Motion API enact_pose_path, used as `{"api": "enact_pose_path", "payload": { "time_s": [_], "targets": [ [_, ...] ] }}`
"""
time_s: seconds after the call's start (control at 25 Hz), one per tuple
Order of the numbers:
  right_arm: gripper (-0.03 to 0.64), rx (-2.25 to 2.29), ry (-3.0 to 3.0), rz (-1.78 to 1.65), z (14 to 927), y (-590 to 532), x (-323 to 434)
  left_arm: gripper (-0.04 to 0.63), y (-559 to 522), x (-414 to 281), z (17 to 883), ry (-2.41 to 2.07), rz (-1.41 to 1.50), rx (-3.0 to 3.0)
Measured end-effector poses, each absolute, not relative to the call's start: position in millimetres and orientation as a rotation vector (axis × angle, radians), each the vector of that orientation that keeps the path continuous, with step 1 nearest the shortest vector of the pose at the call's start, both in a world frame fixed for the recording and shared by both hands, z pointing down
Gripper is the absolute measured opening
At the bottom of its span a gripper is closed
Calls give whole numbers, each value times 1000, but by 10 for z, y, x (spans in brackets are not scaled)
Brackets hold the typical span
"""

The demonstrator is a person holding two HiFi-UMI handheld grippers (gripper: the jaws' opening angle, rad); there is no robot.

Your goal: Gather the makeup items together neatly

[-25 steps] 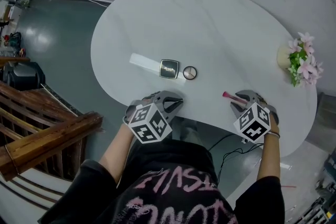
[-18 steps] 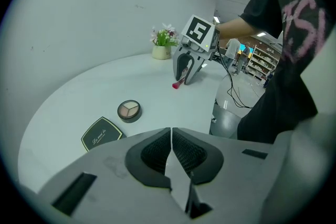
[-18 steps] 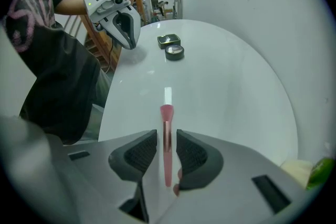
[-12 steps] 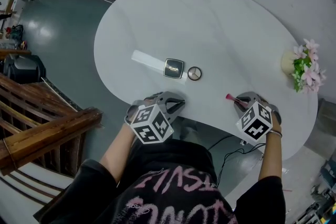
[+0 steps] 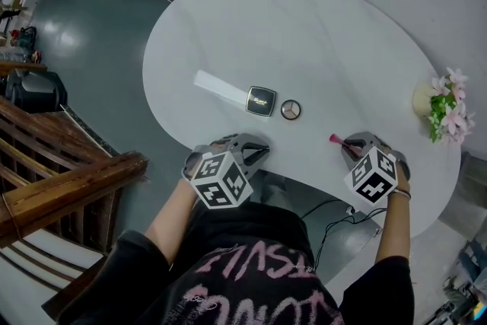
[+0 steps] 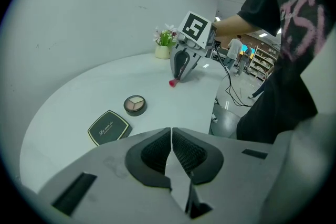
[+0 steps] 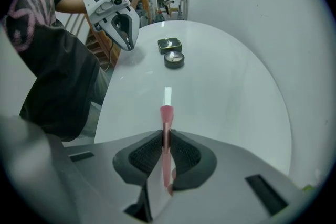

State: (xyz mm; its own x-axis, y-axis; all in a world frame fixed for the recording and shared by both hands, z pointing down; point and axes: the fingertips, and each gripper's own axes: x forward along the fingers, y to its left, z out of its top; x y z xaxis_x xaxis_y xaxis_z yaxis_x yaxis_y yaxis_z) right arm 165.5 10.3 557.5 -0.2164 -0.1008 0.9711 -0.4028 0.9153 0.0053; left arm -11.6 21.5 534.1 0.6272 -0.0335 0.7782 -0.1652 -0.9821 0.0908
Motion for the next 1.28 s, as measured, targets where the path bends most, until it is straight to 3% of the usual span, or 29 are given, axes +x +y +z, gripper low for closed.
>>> {"api": "enact_pose_path", "payload": {
  "time_s": [1.28],
  "targets": [
    [106,255,-1801,193,5636,-512,1067,18,41,-580,5346,-288,1293,2634]
  ]
}}
